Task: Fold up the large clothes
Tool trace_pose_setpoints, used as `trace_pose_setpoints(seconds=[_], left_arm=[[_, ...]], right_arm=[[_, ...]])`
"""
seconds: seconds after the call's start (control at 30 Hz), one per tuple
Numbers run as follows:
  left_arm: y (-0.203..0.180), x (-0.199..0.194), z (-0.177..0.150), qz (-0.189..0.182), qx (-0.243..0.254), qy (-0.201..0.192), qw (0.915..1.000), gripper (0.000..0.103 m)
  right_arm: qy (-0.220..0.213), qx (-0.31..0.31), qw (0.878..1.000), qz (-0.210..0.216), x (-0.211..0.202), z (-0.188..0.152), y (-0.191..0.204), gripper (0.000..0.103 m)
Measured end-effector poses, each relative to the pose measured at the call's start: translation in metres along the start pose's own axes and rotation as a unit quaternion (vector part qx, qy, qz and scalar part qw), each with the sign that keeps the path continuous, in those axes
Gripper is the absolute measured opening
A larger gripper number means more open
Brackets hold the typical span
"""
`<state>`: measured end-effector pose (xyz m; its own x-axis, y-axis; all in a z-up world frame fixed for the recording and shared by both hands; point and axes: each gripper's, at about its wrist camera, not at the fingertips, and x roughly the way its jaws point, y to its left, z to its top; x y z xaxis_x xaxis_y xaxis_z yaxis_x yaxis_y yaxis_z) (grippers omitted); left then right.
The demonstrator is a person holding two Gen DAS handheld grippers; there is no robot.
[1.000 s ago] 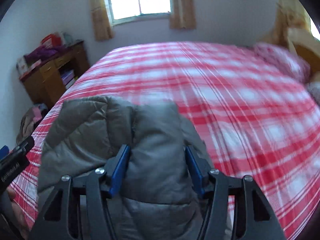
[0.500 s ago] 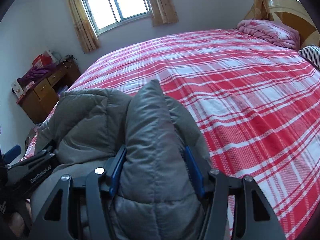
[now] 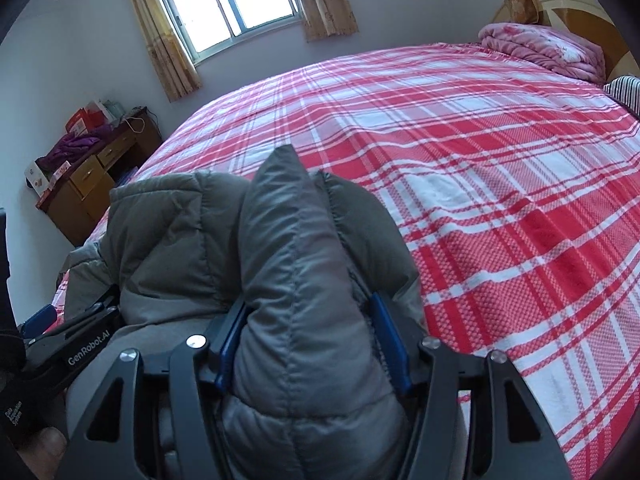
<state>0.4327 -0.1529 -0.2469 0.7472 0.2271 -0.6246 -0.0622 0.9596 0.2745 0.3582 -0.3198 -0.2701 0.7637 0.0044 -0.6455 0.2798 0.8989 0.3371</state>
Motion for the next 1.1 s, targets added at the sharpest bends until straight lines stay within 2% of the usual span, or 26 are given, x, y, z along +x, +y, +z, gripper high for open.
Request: trace_pose_setpoints(seconds=[0.57,0.67,0.73,0.83,0.9,0.97,1.03,1.1], left_arm=[[-0.002,0.007,-0.003,-0.001,0.001,0.01,1.0,0.102],[-0.001,0.005,-0.001,-0.006,-0.002,0.009,0.9999,0.102],[0.005,0.001,0.0,-0.016,-0.009,0.01,0.9998,0.102],[0.018,-0.01,0.004,-0.021,-0.03,0.01,0.9993,0.102],[0.023,-0.017,0.006,-0.014,-0.039,0.009,0.9991,0.102],[0.023,-0.02,0.007,-0.022,-0.044,0.008,0.9987,0.102],[0.016,-0.016,0.007,-0.026,-0.029,0.011,0.9992,0.102],[0.009,-0.01,0.006,-0.021,-0.012,0.013,0.9996,0.102]], right_arm=[[0.018,-0.003,1.0,-0.013,0.006,-0.001,0.002,0.062],[-0.004,0.0,1.0,-0.014,0.0,-0.002,0.001,0.062],[-0.036,-0.004,0.999,-0.035,-0.012,-0.003,0.003,0.062],[-0.079,-0.038,0.994,-0.063,-0.03,-0.003,0.015,0.064],[-0.113,-0.084,0.987,-0.08,-0.043,-0.003,0.03,0.065],[-0.143,-0.139,0.977,-0.08,-0.056,-0.004,0.049,0.07],[-0.146,-0.191,0.968,-0.069,-0.057,-0.003,0.064,0.071],[-0.113,-0.237,0.963,-0.059,-0.042,0.0,0.072,0.071]])
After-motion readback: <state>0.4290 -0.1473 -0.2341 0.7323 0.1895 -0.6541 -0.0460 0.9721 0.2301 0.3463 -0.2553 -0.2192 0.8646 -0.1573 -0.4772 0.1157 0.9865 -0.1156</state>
